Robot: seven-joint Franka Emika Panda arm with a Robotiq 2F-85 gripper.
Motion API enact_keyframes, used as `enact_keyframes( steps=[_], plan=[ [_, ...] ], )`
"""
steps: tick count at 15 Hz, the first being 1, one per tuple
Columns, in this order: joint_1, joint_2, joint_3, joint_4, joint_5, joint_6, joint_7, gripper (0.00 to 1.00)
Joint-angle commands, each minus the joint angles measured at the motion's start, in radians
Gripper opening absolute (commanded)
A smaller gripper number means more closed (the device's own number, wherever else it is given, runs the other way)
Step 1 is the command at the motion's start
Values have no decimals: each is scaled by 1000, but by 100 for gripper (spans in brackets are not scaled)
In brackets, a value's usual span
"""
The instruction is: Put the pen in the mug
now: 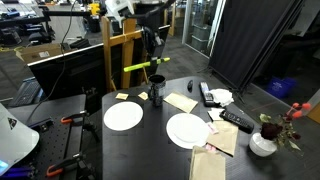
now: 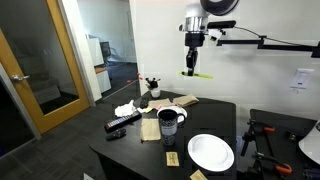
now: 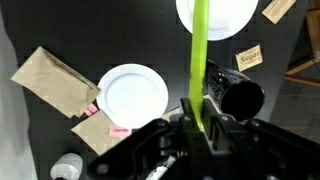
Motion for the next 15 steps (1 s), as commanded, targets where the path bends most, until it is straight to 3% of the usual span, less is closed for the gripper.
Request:
enact_keyframes(
  steps=[1,5,15],
  plan=[
    [23,2,-22,-43,141,90,-166,4],
    [32,6,-39,-71,314,139,-375,4],
    [30,5,-62,-81,658,115,-853,4]
  ],
)
